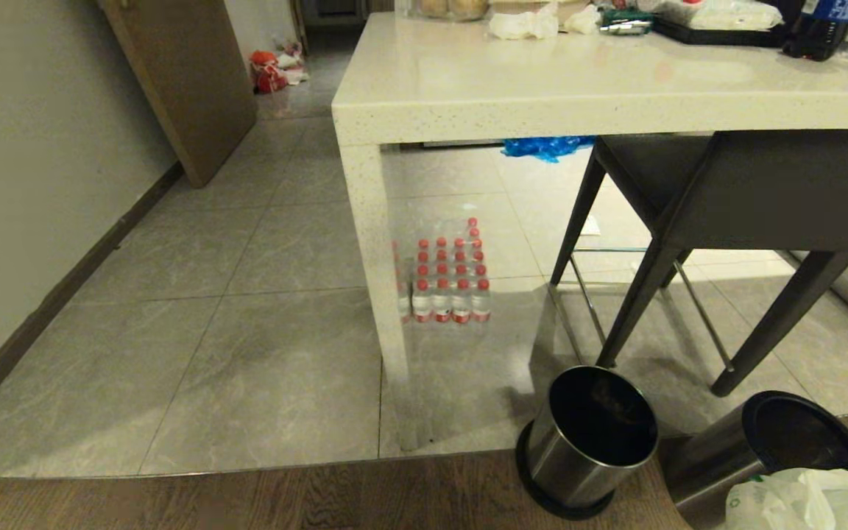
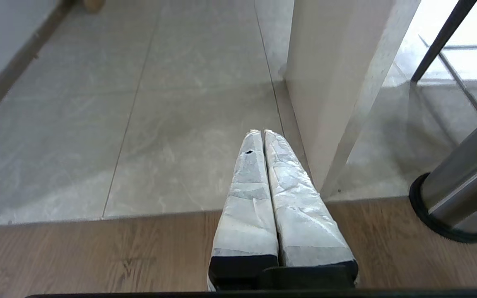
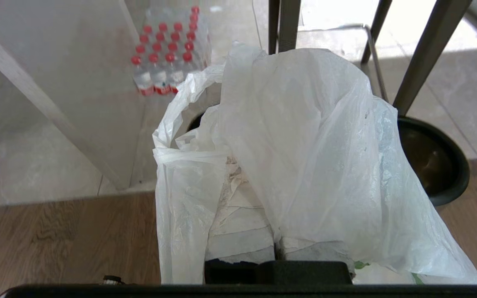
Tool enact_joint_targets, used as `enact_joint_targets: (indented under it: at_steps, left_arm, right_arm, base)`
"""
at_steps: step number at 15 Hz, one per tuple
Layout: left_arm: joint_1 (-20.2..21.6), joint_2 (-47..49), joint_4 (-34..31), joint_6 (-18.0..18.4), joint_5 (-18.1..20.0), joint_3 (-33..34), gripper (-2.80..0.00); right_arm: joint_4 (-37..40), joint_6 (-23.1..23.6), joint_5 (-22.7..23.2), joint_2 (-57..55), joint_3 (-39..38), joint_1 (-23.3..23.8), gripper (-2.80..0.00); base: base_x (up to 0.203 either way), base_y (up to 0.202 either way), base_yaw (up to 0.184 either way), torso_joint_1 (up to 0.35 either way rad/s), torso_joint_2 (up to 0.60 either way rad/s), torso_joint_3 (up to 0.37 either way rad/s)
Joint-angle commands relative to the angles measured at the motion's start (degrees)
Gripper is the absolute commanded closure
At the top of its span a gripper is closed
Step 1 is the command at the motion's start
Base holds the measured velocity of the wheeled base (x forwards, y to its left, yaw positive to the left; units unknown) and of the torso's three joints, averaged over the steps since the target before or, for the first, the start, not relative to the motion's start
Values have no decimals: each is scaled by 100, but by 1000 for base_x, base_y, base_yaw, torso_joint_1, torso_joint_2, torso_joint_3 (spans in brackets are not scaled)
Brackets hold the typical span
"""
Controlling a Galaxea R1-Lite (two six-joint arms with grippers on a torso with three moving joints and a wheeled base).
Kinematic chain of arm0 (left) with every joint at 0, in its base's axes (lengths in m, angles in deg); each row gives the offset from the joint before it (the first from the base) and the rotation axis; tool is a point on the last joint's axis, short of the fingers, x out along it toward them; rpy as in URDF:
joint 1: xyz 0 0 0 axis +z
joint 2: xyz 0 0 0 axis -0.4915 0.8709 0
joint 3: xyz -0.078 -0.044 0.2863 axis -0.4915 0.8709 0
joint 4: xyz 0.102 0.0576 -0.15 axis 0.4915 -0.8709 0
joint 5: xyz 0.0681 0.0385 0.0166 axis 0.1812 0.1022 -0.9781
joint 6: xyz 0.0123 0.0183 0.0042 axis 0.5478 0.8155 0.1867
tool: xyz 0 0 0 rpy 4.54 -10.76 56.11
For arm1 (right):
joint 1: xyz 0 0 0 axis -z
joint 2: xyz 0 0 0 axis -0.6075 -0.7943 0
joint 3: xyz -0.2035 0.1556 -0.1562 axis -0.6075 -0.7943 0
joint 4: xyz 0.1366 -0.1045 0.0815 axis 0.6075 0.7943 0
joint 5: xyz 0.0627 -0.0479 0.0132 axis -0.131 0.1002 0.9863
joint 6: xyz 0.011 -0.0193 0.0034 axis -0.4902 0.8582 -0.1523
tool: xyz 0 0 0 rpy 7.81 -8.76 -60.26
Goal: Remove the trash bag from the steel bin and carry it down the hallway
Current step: Put the trash bag at the door
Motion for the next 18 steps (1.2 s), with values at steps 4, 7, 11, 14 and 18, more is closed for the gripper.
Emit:
enact_joint_targets:
  at_steps: [4, 7, 11, 14, 18]
  left_arm:
    - [0, 0, 1, -2, -2, 9, 0]
    - [0, 0, 4, -2, -2, 9, 0]
    - [0, 0, 1, -2, -2, 9, 0]
    - [0, 0, 10, 24, -2, 9, 0]
    - [0, 0, 10, 37, 3, 5, 0]
  right_arm:
    - [1, 0, 2, -7, 2, -10, 0]
    - [1, 0, 0, -7, 2, -5, 0]
    - [1, 0, -3, -7, 2, -5, 0]
    - [1, 0, 2, -7, 2, -10, 0]
    - [1, 0, -6, -7, 2, -10, 0]
  base:
    - [0, 0, 0, 2, 3, 205]
    - [0, 0, 0, 1, 4, 204]
    - [0, 0, 0, 1, 1, 203]
    - [0, 0, 0, 1, 0, 197]
    - [0, 0, 0, 0, 1, 73]
